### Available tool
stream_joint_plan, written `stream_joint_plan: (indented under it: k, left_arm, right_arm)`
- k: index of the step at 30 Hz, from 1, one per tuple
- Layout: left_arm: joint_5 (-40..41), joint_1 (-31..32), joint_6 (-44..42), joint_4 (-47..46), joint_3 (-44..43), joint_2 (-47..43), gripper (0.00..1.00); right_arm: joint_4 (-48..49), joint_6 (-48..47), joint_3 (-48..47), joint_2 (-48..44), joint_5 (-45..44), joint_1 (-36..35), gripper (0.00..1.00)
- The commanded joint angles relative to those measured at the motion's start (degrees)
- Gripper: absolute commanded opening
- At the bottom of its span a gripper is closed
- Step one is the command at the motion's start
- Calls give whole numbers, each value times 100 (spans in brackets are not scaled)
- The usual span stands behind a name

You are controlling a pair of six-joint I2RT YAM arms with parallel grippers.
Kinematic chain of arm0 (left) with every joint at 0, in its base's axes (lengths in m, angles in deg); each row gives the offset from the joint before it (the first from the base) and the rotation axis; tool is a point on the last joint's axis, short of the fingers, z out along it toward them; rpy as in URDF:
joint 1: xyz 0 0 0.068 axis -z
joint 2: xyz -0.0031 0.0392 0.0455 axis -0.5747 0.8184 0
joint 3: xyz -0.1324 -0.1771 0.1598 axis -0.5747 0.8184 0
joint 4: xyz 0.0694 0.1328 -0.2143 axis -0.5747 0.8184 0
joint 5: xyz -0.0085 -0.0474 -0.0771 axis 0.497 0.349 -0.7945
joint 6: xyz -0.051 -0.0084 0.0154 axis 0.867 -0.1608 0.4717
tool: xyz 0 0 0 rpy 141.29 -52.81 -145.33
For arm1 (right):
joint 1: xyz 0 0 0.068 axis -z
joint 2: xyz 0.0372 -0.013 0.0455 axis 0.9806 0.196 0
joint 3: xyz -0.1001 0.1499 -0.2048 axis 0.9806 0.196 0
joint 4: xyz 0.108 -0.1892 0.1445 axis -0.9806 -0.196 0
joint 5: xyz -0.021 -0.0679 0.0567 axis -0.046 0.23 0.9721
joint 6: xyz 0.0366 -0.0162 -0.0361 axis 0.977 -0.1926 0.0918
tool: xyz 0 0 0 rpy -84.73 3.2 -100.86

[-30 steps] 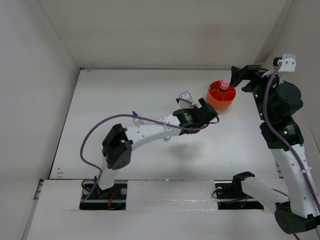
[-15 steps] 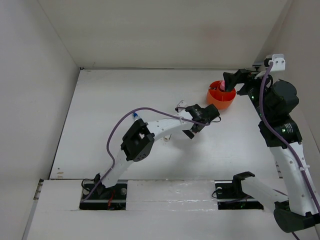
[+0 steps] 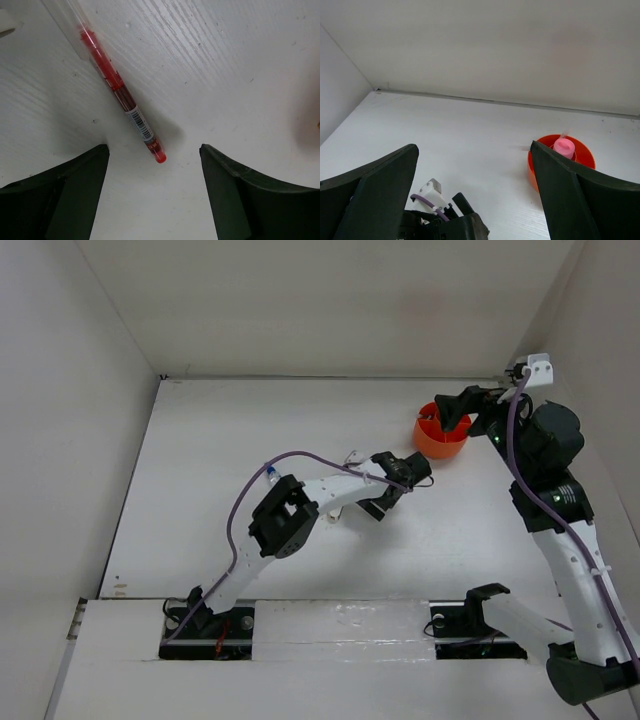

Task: Sort the stationery into containers
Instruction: Pick up the pen from the center of the board.

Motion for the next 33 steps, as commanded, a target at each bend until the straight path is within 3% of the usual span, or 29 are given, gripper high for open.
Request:
stream_joint_plan:
  k: [1, 7, 15, 20, 25, 26, 33]
  left_arm:
    - [404, -47, 738, 459, -30, 167, 69]
    - [246, -161, 589, 652, -215, 492, 55]
    - [53, -222, 589, 846, -48, 615, 53]
    - [-176, -336, 589, 1074, -48, 799, 41]
    - [-430, -406, 712, 1276, -48, 967, 25]
    - [-579, -407, 659, 1276, -48, 1028, 17]
    - [-695, -460, 457, 1276, -48, 1081, 0]
  right_arm:
    - [490, 63, 97, -54, 170, 31, 100]
    - [560, 115, 159, -54, 292, 154, 100]
    - [718, 221, 274, -168, 600, 427, 100]
    - [771, 326, 326, -230, 723, 611, 100]
    - [824, 326, 379, -353, 776, 673, 100]
    - [824, 326, 379, -353, 776, 673, 100]
    - [824, 326, 379, -415, 776, 673, 100]
